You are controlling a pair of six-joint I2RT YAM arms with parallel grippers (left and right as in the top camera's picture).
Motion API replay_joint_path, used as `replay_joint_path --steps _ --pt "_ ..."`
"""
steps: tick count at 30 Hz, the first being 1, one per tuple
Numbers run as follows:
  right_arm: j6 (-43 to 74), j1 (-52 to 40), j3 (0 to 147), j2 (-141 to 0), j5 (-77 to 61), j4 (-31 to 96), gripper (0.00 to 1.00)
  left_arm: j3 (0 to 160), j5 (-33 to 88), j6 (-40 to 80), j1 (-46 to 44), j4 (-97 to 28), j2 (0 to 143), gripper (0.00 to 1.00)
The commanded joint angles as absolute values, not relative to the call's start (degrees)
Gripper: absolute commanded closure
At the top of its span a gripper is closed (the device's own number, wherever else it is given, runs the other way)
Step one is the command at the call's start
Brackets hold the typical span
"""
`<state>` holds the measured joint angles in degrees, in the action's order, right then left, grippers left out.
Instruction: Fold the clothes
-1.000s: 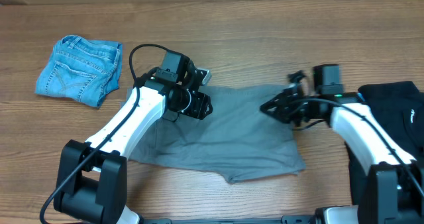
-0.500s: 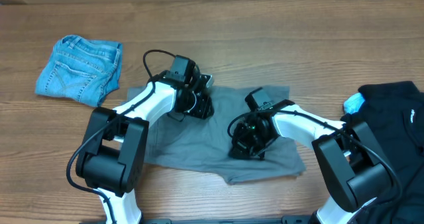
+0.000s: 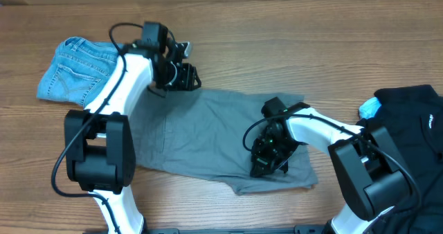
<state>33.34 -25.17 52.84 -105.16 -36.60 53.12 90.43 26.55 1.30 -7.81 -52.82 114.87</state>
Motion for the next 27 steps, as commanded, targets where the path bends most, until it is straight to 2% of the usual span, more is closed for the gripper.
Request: replay_joint_path --steps 1,4,7,12,15,19,22,25,27 --pt "28.32 -22.65 55.57 -100.53 -35.77 51.68 0.95 95.11 28.05 -4.62 -8.08 -63.44 112.51 0.51" --pt "27.18 -22.31 57.49 -96.90 -38.72 46.41 0.95 94.48 27.40 -5.17 -8.32 -70.65 112.20 0.59" --pt "30.57 -23.44 57.63 -95.48 -46.00 35.24 0.95 90.26 25.26 -5.06 -7.99 -71.26 112.20 0.68" --pt "41.45 -30.46 57.60 -99.09 -45.43 20.75 0.95 78.28 24.62 -4.67 -6.59 -60.31 112.20 0.68" --pt "49.06 -35.70 57.60 -103.37 -39.81 17.52 0.95 72.64 24.67 -3.16 -6.11 -52.31 112.20 0.67" --pt "55.55 -39.62 57.58 -109.34 -38.24 16.56 0.96 68.69 24.69 -1.39 -6.00 -43.05 112.20 0.67" --pt "57.28 -40.91 57.34 -112.71 -42.37 17.72 0.96 66.83 24.69 -0.75 -6.02 -37.65 112.20 0.65" --pt "56.07 -40.69 57.34 -113.10 -45.12 29.43 0.96 66.32 23.86 -0.60 -5.74 -34.79 112.20 0.64" --pt "48.77 -40.05 57.34 -112.64 -44.82 39.38 0.96 66.70 23.38 -0.60 -4.67 -32.69 112.20 0.64"
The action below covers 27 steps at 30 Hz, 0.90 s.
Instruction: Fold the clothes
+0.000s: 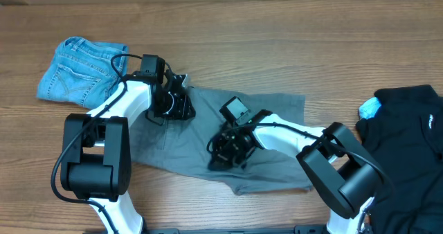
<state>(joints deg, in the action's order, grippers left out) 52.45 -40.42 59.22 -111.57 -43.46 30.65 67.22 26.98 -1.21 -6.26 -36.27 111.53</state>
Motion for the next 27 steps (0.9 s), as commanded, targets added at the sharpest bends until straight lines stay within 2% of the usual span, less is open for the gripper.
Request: replay_joint_path --steps 1,3,6,8,14,16,17,22,27 --pt "46.74 -39.79 57.36 -112.44 -44.27 41.80 0.96 67.07 23.35 -0.62 -4.01 -32.21 112.20 0.64" --pt "42.92 -39.24 57.41 -111.72 -41.98 46.35 0.96 68.42 23.42 -0.60 -2.59 -31.83 112.20 0.64" --pt "40.56 -38.37 57.47 -109.84 -38.72 49.80 0.96 72.44 25.02 -0.62 -0.23 -34.37 112.05 0.57" --pt "40.34 -37.56 57.47 -108.14 -36.84 50.68 0.96 76.51 26.85 -0.78 1.04 -39.20 111.81 0.55" --pt "27.75 -31.57 60.07 -96.62 -35.20 50.68 0.95 88.73 25.06 -2.79 3.70 -59.11 109.34 0.49" --pt "24.69 -28.34 61.49 -91.88 -31.14 50.22 0.87 89.36 25.63 -1.56 4.03 -64.12 108.51 0.38" --pt "23.86 -26.76 61.80 -90.39 -28.73 49.43 0.85 89.27 26.46 -1.26 4.01 -65.67 108.53 0.37" --pt "27.46 -20.49 61.36 -90.50 -25.87 43.66 0.83 80.03 28.38 -1.78 0.58 -66.32 108.64 0.43" --pt "35.81 -21.37 59.27 -96.38 -27.73 38.09 0.83 63.99 28.36 -1.69 -3.99 -53.39 108.64 0.51"
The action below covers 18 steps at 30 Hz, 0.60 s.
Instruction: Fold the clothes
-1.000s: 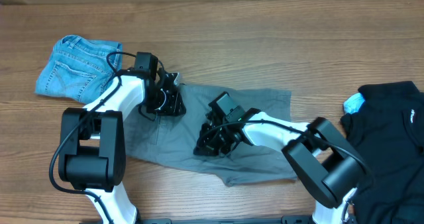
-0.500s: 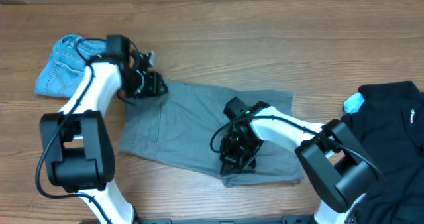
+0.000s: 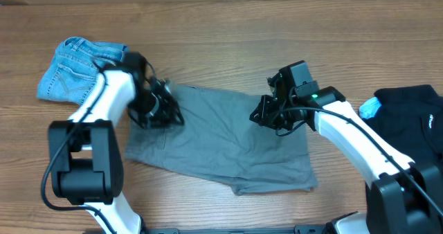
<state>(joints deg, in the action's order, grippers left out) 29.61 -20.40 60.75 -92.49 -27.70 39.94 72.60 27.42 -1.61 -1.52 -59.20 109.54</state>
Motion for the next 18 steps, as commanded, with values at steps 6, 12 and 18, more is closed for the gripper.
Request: replay_joint_path --steps 6,12,18 --pt "45.32 -21.98 59.20 -108.16 -30.48 27.31 0.84 52.86 22.61 2.66 -2.46 -47.97 108.64 0.57" --pt "46.72 -14.74 59.42 -111.24 -22.26 21.02 0.85 54.04 21.19 2.63 1.93 -48.16 108.62 0.52" --pt "36.91 -2.37 60.60 -111.22 -24.05 18.72 0.85 60.58 23.46 -0.25 3.05 -52.29 108.62 0.49"
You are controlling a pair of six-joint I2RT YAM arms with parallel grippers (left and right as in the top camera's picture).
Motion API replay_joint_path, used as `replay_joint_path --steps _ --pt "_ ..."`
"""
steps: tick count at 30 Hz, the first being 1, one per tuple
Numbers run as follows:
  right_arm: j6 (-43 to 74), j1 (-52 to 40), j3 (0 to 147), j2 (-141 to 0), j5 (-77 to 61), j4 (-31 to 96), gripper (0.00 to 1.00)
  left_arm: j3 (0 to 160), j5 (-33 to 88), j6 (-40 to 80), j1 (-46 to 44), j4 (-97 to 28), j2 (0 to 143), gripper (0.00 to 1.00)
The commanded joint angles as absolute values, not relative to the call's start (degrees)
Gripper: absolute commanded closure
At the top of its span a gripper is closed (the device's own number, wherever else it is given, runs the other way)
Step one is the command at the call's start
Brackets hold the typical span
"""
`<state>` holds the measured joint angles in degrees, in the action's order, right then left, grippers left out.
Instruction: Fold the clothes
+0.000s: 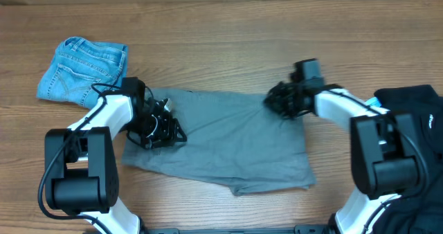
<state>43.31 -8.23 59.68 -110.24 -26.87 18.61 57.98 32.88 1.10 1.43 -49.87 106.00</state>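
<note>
A grey garment (221,147) lies spread flat across the middle of the table, in the overhead view. My left gripper (163,131) rests low on its left part, fingers pointing right. My right gripper (277,102) sits at the garment's upper right corner, pointing left. Both sets of dark fingers blur together against the cloth, so their state and any hold on the fabric are unclear.
A folded pair of blue jeans (83,69) lies at the far left. A black garment (408,120) is heaped at the right edge with a small blue item (370,106) beside it. Bare wooden table (228,47) stretches behind the grey garment.
My left gripper has moved from the garment's upper left edge down onto its left part. The right gripper has shifted slightly right and back, staying at the upper right corner.
First my left gripper hovered past the garment's upper left corner and the right was on its lower right part. Then the left was on the upper left corner and the right at mid-cloth. Later the right stood at the upper right corner, and now both sit at opposite ends.
</note>
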Motion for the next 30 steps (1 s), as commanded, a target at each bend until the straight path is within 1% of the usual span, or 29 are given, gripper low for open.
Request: replay_joint_path --steps 1,4,7,8,10,12,13,14,15,16,18,20,23,26,27,30 --pt "34.11 -0.54 61.41 -111.15 -26.63 20.08 0.85 61.84 23.62 -0.27 3.05 -53.52 108.57 0.49" --pt "27.00 3.73 64.31 -109.89 -32.71 26.85 0.83 66.96 23.62 -0.32 3.09 -58.50 108.18 0.48" --pt "19.97 5.78 66.87 -106.76 -36.75 34.48 0.83 71.40 23.81 -1.32 3.09 -62.17 106.67 0.44" --pt "18.76 5.82 67.37 -105.84 -37.23 36.29 0.82 72.60 23.81 -1.34 3.09 -63.02 105.95 0.44" --pt "16.64 5.34 68.84 -100.66 -37.17 47.27 0.82 75.83 22.04 -0.86 3.55 -64.95 102.76 0.42" --pt "16.64 4.75 68.82 -98.80 -37.17 52.03 0.82 76.16 18.76 1.85 4.16 -65.12 100.73 0.39" --pt "16.64 4.03 68.79 -98.19 -36.95 55.55 0.82 76.14 16.71 3.79 4.97 -65.23 99.79 0.36" --pt "16.64 3.33 68.69 -98.15 -36.88 57.71 0.82 76.14 15.90 4.78 5.63 -65.36 99.59 0.32" --pt "16.67 2.13 68.42 -98.17 -35.97 59.94 0.82 76.07 15.66 4.95 6.87 -65.39 99.63 0.21" --pt "16.67 1.32 68.16 -98.17 -35.07 60.64 0.82 75.85 15.42 4.97 7.55 -65.28 99.68 0.14" --pt "16.71 -1.61 67.16 -98.21 -32.84 61.78 0.82 74.91 14.76 4.97 9.89 -64.66 99.74 0.06" --pt "18.26 -4.36 65.65 -98.28 -30.26 60.90 0.82 73.47 14.81 4.99 12.40 -63.64 99.74 0.02" --pt "24.67 -7.84 62.08 -98.30 -24.32 57.39 0.82 70.39 16.12 4.47 16.16 -60.64 99.74 0.00" --pt "28.21 -8.47 58.43 -98.43 -22.90 52.03 0.82 66.39 16.91 3.18 18.48 -57.87 99.77 0.00" --pt "28.82 -8.36 57.54 -98.43 -22.92 50.43 0.82 64.77 17.02 3.18 19.09 -56.25 99.77 0.00" --pt "28.80 -8.19 56.80 -98.43 -22.81 49.34 0.78 60.58 15.86 3.70 21.28 -50.02 100.49 0.00"
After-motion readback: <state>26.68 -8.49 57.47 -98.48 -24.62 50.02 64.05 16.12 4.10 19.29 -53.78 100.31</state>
